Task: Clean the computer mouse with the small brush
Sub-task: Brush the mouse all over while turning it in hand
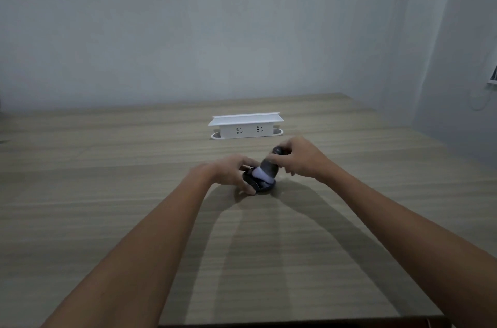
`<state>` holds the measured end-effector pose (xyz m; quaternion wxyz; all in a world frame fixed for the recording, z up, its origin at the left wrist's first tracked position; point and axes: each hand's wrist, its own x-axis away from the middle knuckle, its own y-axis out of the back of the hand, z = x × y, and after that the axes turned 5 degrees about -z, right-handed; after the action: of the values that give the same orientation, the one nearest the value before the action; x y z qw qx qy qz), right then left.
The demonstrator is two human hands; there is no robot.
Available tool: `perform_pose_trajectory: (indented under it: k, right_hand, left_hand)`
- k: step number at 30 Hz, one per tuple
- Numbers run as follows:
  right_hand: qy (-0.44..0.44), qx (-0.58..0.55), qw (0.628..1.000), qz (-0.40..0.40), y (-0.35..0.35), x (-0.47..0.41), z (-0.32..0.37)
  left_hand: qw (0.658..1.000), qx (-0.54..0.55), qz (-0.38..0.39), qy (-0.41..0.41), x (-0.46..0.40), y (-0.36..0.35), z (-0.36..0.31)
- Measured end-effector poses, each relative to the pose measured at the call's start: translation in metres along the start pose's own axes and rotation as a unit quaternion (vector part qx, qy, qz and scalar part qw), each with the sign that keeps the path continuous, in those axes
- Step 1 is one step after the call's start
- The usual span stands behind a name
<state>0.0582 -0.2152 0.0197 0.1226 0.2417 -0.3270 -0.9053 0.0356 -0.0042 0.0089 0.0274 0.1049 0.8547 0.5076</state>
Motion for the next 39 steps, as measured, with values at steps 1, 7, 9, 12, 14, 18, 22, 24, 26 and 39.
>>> perform_pose_trajectory:
  k: [1,7,9,12,14,18,22,24,26,39]
  right_hand:
    - [0.001,0.028,0.999,-0.021,0.001,-0.002,-0.004]
    - [0.024,-0.015,0.999,-0.018,0.0,0.004,-0.002]
    - [0.006,-0.011,1.0,-0.002,-0.001,0.005,-0.004]
    - [-0.003,0.076,0.995,-0.059,0.005,-0.001,-0.01]
    - [0.009,0.078,0.995,-0.069,0.009,-0.001,-0.007]
    - [0.001,-0.026,1.0,0.004,0.009,0.008,-0.002]
    - [0.005,0.092,0.994,-0.054,0.012,0.007,-0.015]
    - [0.016,0.072,0.995,-0.07,0.012,0.01,-0.014]
    - [0.019,-0.026,0.999,-0.041,0.011,0.015,-0.008]
    - [0.012,-0.054,0.998,-0.006,0.012,0.026,-0.022]
  left_hand:
    - [1.0,0.003,-0.002,0.002,0.0,0.0,0.0]
    - [1.0,-0.022,-0.006,-0.011,0.0,0.002,-0.005]
    - [0.999,-0.033,-0.008,-0.021,-0.001,0.001,-0.005]
    - [0.999,-0.041,-0.007,-0.015,-0.002,0.0,-0.005]
    - [0.998,-0.057,-0.004,-0.013,-0.005,0.0,-0.006]
    - [0.995,-0.098,-0.01,-0.015,-0.007,0.001,-0.009]
    - [0.994,-0.101,-0.021,-0.02,-0.006,-0.001,-0.008]
    - [0.994,-0.103,-0.027,-0.021,-0.005,-0.002,-0.006]
    - [0.994,-0.106,-0.032,-0.022,-0.006,-0.002,-0.006]
    - [0.992,-0.116,-0.035,-0.02,-0.006,-0.005,-0.007]
